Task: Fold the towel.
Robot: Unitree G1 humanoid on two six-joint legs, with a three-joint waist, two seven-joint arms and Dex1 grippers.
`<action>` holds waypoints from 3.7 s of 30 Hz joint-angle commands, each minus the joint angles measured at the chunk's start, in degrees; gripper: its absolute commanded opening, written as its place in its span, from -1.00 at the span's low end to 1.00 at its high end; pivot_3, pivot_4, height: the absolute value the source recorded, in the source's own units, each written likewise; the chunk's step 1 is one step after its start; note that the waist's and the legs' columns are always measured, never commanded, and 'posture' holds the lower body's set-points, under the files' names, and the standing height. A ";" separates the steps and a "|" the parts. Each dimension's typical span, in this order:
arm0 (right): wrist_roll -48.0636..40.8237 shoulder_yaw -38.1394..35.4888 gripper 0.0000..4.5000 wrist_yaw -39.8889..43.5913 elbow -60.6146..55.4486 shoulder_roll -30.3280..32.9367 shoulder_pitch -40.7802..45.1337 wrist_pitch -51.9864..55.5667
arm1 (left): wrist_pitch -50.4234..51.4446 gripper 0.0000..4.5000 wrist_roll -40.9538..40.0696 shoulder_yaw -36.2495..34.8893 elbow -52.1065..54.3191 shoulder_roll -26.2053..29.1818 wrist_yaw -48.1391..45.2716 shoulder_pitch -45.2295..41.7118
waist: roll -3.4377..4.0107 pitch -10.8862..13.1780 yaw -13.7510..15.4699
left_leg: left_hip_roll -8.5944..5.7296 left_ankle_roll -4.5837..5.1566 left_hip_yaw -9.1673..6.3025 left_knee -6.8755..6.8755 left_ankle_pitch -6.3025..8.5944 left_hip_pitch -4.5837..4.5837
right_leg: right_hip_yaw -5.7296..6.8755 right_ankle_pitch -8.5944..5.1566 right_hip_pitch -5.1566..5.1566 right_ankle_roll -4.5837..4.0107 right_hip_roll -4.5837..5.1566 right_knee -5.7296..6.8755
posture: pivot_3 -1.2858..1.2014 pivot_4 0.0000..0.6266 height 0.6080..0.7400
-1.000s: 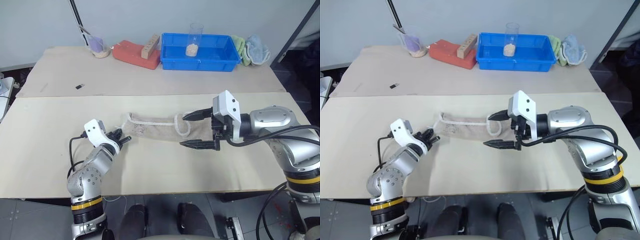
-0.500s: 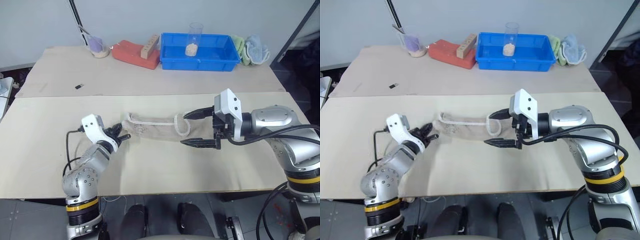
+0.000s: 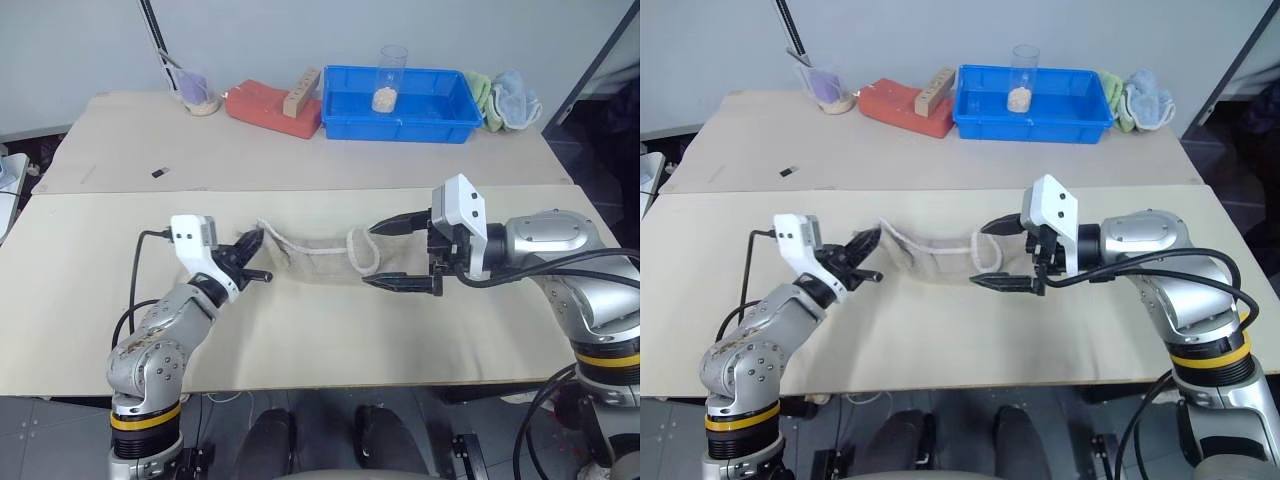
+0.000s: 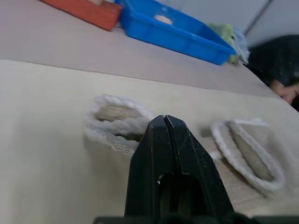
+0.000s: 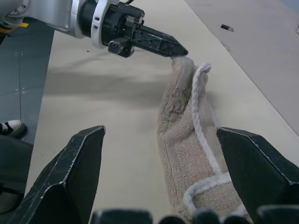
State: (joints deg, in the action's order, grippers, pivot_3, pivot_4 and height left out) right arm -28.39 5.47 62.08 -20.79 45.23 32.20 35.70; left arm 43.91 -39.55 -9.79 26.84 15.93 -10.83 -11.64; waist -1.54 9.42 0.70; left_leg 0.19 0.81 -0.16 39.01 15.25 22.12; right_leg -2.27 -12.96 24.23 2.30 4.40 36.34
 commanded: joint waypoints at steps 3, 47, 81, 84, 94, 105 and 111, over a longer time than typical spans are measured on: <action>-1.85 -5.46 0.88 2.69 -1.18 6.57 -2.83 1.76 | 0.04 -0.99 1.69 7.79 0.73 0.50 -3.65 -8.37 | 0.00 0.00 0.28 | -0.07 0.02 -0.01 0.02 -0.01 0.11 | 0.02 0.07 -0.04 0.11 0.02 -0.17 | 0.03 -0.52 1.00; -1.84 -1.90 0.88 5.62 3.73 4.91 4.23 -1.36 | 19.64 0.98 1.01 -7.91 0.42 -15.25 28.13 0.23 | 0.03 -0.02 0.19 | -0.13 0.13 -0.05 0.05 0.04 0.07 | -0.10 0.18 -0.08 0.29 0.05 -0.25 | 0.03 -0.52 1.00; -2.92 -11.45 0.88 5.50 1.15 14.81 -4.63 1.79 | 11.35 -0.97 11.69 18.23 -9.94 -3.45 -1.77 -24.36 | 0.04 -0.02 0.32 | -0.22 0.13 -0.06 0.06 0.04 0.19 | -0.10 0.18 -0.06 0.29 0.09 -0.35 | 0.03 -0.52 1.00; -3.94 -13.59 0.88 4.47 -1.08 15.89 -7.43 3.21 | 5.95 -0.97 14.79 22.98 -16.76 -5.72 -5.73 -28.25 | 0.04 -0.02 0.11 | -0.22 0.14 0.04 0.05 0.04 0.19 | -0.11 0.18 -0.07 0.30 0.07 -0.36 | 0.03 -0.52 1.00; -6.22 -19.28 0.88 0.84 -6.55 17.43 -13.63 6.78 | -7.30 -0.97 22.59 31.73 -34.09 -14.90 -14.94 -32.88 | 0.03 -0.01 0.00 | -0.23 0.19 0.11 0.07 0.05 0.20 | -0.15 0.17 -0.06 0.31 0.05 -0.37 | 0.03 -0.52 1.00; -6.80 -20.04 0.88 -0.47 -6.91 18.33 -15.13 6.84 | -10.16 0.26 23.03 32.33 -32.53 -15.01 -26.31 -31.83 | 0.03 -0.01 -0.03 | -0.22 0.20 0.08 0.07 0.06 0.20 | -0.16 0.16 -0.05 0.35 0.04 -0.36 | 0.03 -0.52 1.00; -6.02 -18.66 0.88 -1.48 -5.52 17.83 -13.41 6.17 | -10.10 0.96 18.96 26.82 -26.05 -11.02 -32.18 -31.91 | 0.03 -0.01 -0.16 | -0.19 0.20 0.03 0.08 0.06 0.20 | -0.17 0.16 -0.01 0.35 0.03 -0.33 | 0.03 -0.52 1.00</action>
State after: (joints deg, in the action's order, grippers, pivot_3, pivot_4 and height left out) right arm -34.65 -12.08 61.12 -26.15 62.64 17.61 42.94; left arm 34.94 -18.58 19.40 -3.51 4.22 -41.01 -42.48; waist -1.51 9.41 0.55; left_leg 0.01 1.01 -0.14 39.08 15.31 22.30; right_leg -2.45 -12.80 24.22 2.64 4.42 36.02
